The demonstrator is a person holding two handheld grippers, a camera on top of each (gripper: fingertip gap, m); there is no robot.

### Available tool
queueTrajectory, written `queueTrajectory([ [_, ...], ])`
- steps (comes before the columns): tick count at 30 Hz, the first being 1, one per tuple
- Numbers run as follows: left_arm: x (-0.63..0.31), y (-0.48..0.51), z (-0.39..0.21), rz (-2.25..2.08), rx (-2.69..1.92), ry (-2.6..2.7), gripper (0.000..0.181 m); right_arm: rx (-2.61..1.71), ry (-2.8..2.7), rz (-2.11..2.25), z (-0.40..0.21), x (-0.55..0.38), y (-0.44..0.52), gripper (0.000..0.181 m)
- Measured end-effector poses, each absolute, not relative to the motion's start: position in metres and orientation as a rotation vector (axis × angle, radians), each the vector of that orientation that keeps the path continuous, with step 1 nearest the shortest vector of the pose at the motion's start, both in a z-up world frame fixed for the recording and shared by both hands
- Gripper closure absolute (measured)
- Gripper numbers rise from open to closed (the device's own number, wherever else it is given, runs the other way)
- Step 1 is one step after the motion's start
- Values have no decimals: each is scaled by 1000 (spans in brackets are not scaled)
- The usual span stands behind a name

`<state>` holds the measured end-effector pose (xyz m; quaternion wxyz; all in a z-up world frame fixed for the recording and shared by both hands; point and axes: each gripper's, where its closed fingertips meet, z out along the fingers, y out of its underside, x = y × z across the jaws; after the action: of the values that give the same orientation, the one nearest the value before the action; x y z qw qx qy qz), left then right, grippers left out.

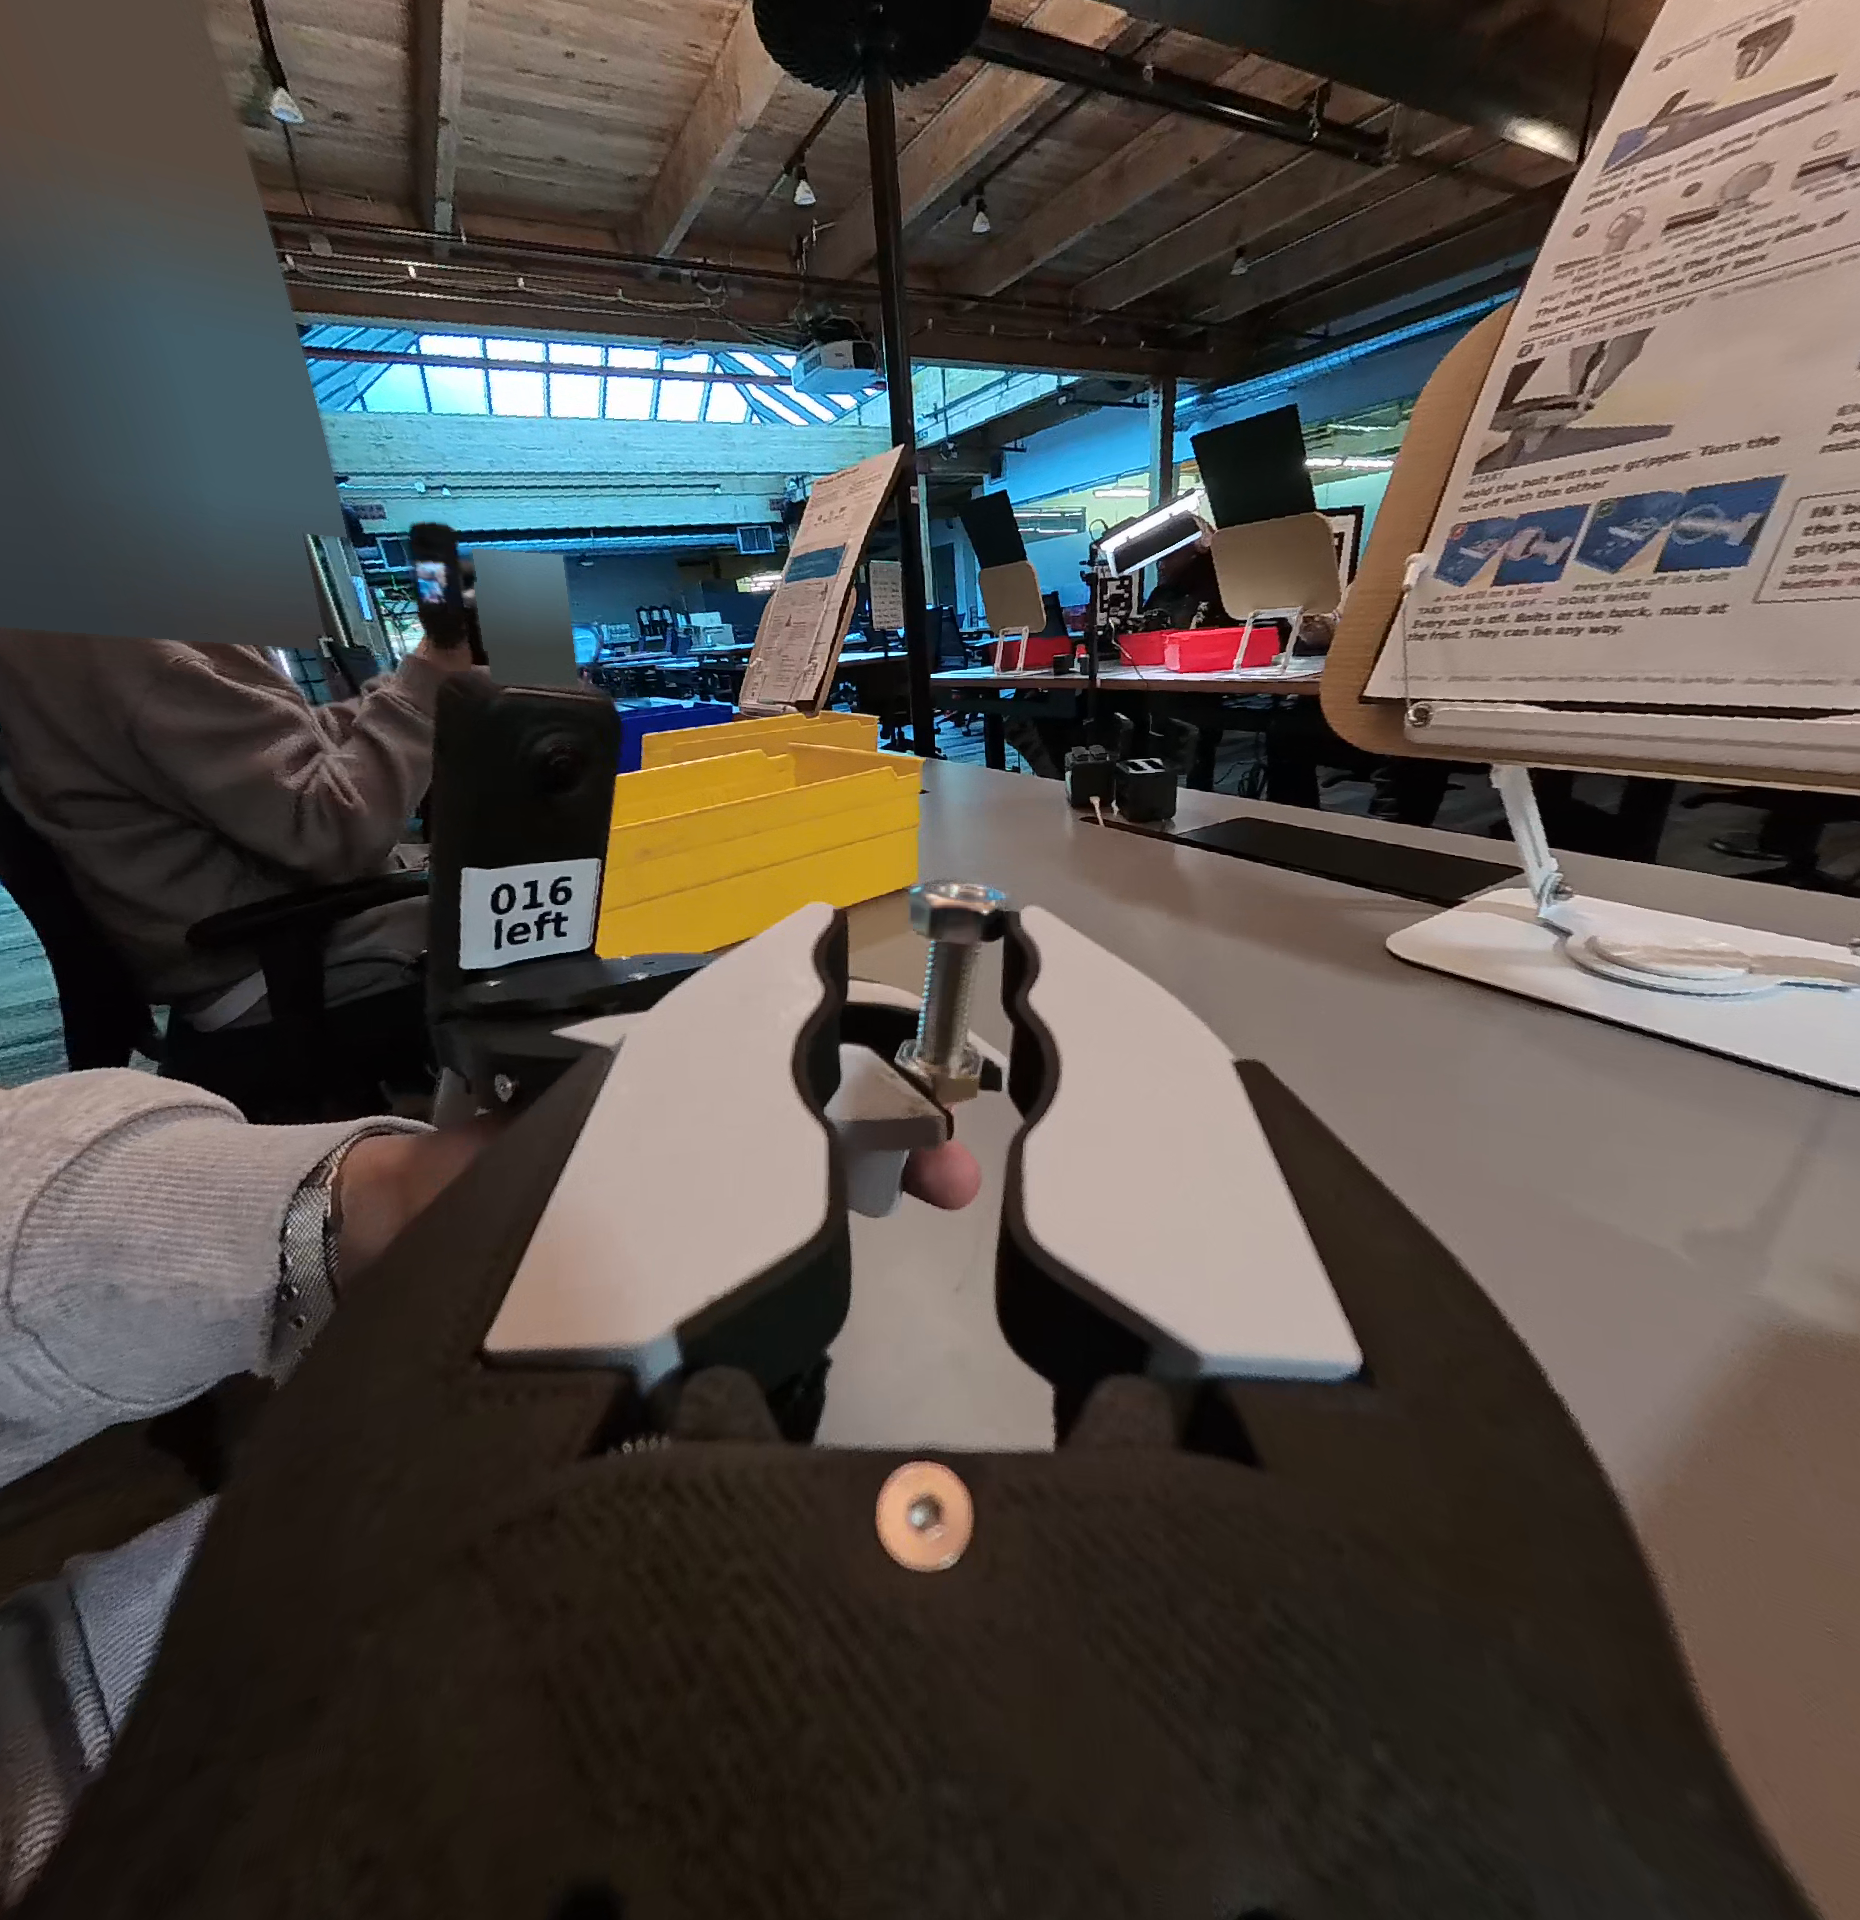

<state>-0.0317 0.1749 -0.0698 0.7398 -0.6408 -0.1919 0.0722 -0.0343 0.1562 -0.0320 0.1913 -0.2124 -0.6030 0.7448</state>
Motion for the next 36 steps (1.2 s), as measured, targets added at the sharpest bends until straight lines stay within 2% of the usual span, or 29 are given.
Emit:
queueTrajectory([
  [36, -28, 179, -71, 152, -1413, -410, 163, -603, -1697, 2110, -32, -34, 155, 152],
])
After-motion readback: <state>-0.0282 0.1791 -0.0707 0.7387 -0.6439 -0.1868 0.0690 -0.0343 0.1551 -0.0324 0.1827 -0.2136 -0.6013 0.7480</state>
